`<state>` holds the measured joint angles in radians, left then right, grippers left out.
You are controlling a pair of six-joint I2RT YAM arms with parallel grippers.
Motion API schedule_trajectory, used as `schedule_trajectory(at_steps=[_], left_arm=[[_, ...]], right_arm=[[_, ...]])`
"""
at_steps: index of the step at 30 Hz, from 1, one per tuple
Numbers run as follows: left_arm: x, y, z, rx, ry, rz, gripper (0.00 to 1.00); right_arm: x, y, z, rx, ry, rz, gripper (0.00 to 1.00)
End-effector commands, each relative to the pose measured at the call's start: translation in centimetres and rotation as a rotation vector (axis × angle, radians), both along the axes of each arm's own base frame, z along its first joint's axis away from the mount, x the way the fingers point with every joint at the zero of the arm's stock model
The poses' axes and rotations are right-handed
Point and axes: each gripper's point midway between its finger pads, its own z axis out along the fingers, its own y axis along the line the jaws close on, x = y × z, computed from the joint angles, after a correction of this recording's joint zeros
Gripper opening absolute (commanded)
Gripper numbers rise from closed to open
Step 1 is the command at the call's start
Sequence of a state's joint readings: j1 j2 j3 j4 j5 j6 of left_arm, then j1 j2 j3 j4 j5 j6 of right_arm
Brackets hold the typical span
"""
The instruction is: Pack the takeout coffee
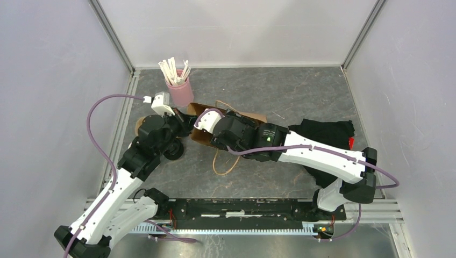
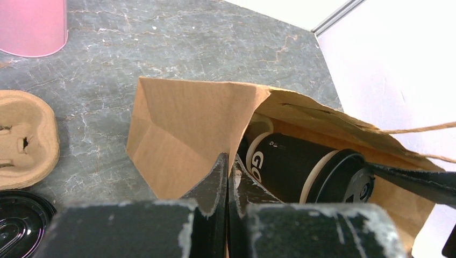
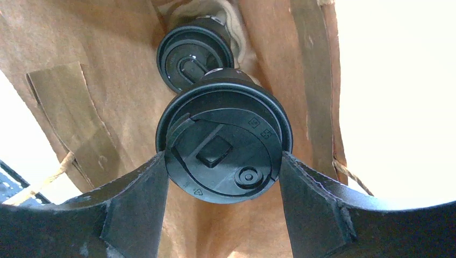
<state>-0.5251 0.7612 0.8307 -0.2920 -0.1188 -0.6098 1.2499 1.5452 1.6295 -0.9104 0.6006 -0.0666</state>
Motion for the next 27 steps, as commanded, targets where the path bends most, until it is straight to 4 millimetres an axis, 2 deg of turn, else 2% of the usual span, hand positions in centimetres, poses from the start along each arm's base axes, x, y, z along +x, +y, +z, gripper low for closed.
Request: schedule_trajectory(at_steps=[1,5,11,17,23,27], left_arm=[[-0.4,-0.3,2.0,-0.03,-0.107,-0.034,0.02],[-0.7,-0.3,1.1,-0.033,-0.095,-0.045,0.02],[-1.1,-0.2,0.2,-0.035,-0.078,-0.044,0.02],[-1.4,-0.4,-0.4,-0.03,-0.099,-0.067,0.02],[-1.3,-0.5,-1.4,-0.011,-0.098,-0.079,0.02],[-1.2,-0.6,-1.4,-0.012,-0.102,-0.081,0.02]], right_arm=[[0.5,1.2,2.6,0.036,-0.09,0.104,0.0],[0.4,1.5,3.3,0.072,-0.097,0.11,0.0],[0.3,0.4,2.6,-0.029,-0.063,0.091,0.0],[-0.4,-1.4,1.4,-0.058,-0.052,0.102,0.0],[-0.3,-1.6,0.4,-0.1,-0.058,0.122,0.0],[-0.2,-1.9,-0.1,-0.163,-0.052,0.132,0.0]])
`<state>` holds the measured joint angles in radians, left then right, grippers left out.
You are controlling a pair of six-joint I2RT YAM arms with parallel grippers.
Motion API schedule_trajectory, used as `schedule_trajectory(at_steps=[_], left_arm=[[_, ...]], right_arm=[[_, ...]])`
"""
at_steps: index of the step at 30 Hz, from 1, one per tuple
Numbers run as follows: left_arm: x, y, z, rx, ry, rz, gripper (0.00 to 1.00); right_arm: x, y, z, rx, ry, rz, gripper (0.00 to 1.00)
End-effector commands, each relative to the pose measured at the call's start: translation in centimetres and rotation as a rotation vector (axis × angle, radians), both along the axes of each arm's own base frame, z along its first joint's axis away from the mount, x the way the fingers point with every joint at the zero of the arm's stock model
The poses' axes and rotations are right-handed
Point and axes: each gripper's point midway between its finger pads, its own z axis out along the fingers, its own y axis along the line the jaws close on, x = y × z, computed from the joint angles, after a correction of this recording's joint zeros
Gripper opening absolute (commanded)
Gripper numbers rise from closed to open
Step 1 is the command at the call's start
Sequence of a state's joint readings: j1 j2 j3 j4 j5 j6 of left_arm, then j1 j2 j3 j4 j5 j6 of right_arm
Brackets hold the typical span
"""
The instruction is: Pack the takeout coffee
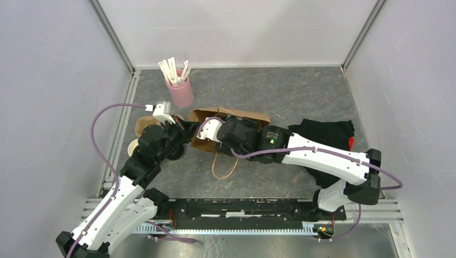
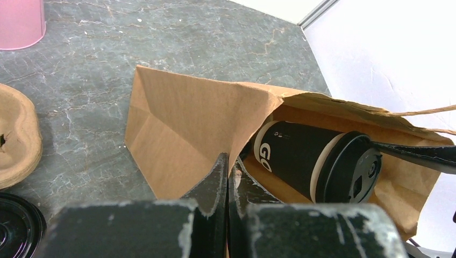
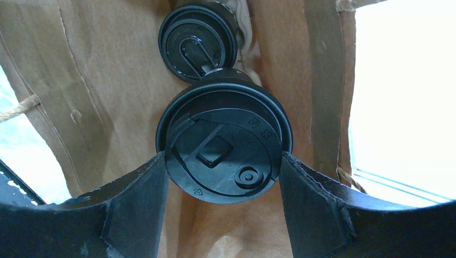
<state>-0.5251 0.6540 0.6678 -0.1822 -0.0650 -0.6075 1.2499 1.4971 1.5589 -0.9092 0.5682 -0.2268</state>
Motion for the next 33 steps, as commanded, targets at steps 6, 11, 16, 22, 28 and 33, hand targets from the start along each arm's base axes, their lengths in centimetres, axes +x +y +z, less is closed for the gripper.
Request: schedule_trajectory(at_steps=[6,11,16,22,28,33], left_arm=[[-0.1,-0.2,0.6,0.032,-0.06,-0.035,0.02],[-0.3,-0.2,0.2,0.045,-0.053,-0.039,0.02],[-0.3,-0.2,0.0,0.051,-0.055,-0.044,0.02],[-0.4,-0.2,-0.3,0.057,-0.053,-0.048,0.02],[-0.8,-0.1,-0.9,0.064,-0.044,-0.056,0.02],[-1.1,-0.2,-1.2,0.052,-0.033,-0.067,0.02]], right_arm=[[0.2,-1.3,0.2,-0.104,-0.03,0.013,0.0],[0.4,-2.0,-0.3,-0.145,-0.044,0.015,0.0],[1.2,-2.2,-1.1,-0.178,-0.096,-0.006,0.0],[2.2,-2.0,-2.1,-0.178,-0.121,-0.047,0.0],[3.0,-1.6,-3.2,-0.13,-0.112,0.01,0.0],[4.1,-1.8,-3.6,-0.112,-0.103,0.05,0.0]])
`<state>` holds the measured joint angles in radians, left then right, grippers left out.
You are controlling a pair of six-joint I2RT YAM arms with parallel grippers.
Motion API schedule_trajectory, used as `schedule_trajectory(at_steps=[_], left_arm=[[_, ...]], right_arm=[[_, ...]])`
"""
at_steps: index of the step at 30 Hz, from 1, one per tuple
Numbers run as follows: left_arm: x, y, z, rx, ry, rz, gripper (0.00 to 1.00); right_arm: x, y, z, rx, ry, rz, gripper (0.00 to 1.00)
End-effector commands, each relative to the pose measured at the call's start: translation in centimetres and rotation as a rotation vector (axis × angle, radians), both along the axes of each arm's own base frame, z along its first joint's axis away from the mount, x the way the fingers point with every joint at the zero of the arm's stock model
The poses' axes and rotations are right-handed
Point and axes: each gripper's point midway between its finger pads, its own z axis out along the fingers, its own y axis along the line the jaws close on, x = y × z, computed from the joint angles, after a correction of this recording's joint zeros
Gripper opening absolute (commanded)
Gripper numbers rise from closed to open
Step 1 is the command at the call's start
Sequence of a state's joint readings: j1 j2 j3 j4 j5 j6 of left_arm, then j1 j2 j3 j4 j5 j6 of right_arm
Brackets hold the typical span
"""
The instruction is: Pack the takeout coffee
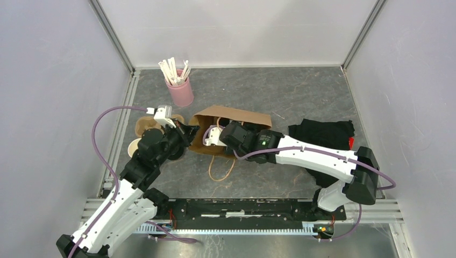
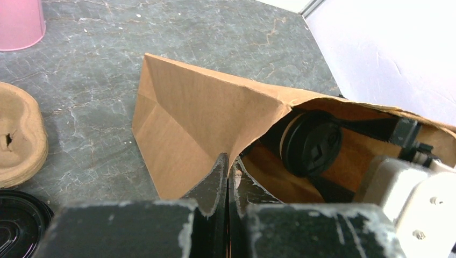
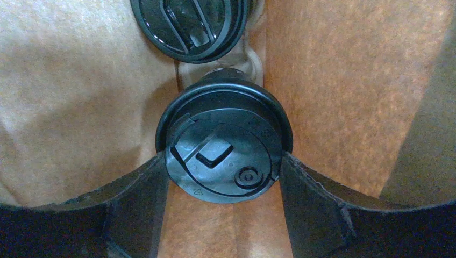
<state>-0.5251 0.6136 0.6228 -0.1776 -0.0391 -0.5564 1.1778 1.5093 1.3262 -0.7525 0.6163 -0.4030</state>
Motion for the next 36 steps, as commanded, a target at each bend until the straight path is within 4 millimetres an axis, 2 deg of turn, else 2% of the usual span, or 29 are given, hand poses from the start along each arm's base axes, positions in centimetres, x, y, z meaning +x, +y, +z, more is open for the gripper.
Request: schedule_trajectory(at_steps=[1,14,21,26,30,36], left_arm=[[-0.4,-0.3,-0.1,0.009,-0.01,-0.034,0.02],[-1.0,-1.2,0.9,0.005,-0.022,-0.096,0.02],[-1.3,-1.8,1.3,0.012,-0.022,-0.141,0.02],[-0.8,-1.6,1.4,0.026,0.018,-0.11,0.02],[-0.9,-1.6,1.2,0.022,0.017,-0.112,0.02],[-1.3,-1.9,1.0,0.008,-0.003,-0.142,0.02]], right_arm=[[1.3,0.7,2.5,0.103,-0.041,0.05,0.0],[3.1,-0.6,1.7,-0.012,-0.002,0.252,0.0],[2.7,-0.7,0.0,-0.102,0.019,0.398,0.0],[2.5,-0.6,0.7,-0.09,-0.003,0.428,0.0],[3.1,-1.5,0.4,-0.126,-0.026,0.401,0.0],[4.1,-1.5,-0.2,-0.109,-0.013,0.376,0.0]])
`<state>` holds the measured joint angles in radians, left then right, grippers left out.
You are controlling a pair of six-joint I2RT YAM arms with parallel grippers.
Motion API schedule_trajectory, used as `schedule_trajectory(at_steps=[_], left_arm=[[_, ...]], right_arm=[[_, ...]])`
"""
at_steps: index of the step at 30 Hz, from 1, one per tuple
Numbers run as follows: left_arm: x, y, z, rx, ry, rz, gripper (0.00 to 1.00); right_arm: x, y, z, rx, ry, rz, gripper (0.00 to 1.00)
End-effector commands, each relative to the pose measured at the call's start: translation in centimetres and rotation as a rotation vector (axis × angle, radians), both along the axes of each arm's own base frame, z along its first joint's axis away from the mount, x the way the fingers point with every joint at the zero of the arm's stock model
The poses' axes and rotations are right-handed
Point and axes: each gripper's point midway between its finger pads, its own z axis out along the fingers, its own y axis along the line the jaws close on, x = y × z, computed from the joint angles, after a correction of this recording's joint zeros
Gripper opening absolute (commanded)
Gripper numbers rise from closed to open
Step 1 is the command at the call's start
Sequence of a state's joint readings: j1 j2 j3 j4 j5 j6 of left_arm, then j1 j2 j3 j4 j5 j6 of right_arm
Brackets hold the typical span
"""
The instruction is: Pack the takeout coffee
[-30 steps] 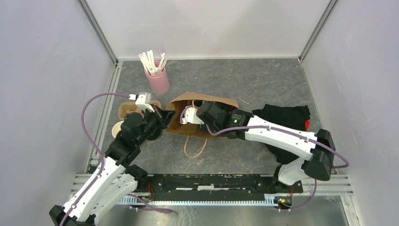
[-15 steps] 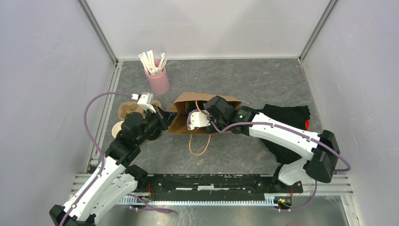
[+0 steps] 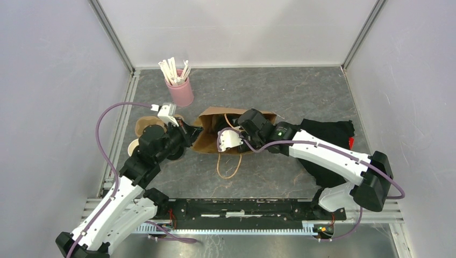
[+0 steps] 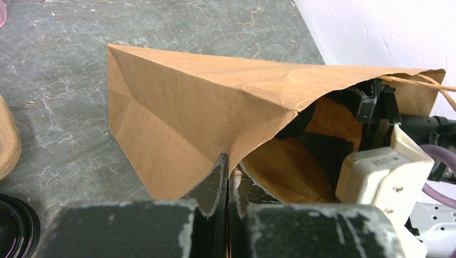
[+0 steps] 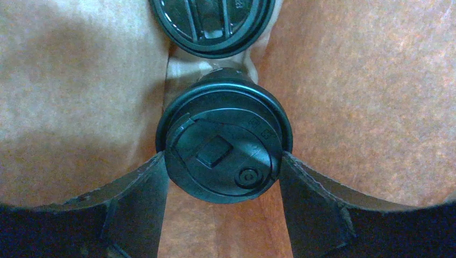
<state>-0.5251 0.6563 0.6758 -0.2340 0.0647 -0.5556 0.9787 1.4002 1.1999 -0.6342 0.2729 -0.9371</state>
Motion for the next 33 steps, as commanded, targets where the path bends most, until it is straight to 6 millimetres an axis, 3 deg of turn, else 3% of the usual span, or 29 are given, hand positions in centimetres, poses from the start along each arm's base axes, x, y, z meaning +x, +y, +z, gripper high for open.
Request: schedule_trajectory(at_steps=[1,6,33], left_arm=[[-0.4,-0.4,0.7,-0.003,-0.051,-0.045,0.02],[-0.8,-0.6,0.0,0.003,-0.043,-0.063,0.02],[-1.7,-1.3,-0.1,0.039,-0.047,-0.149,0.02]], right_arm=[[1.2,0.2,0.5,0.04,-0.026,-0.014,0.0],[1.8,0.0,0.2,0.046,-0.032,-0.015,0.0],[3.9,-0.2,-2.9,0.07,-0.064,-0.046,0.0]])
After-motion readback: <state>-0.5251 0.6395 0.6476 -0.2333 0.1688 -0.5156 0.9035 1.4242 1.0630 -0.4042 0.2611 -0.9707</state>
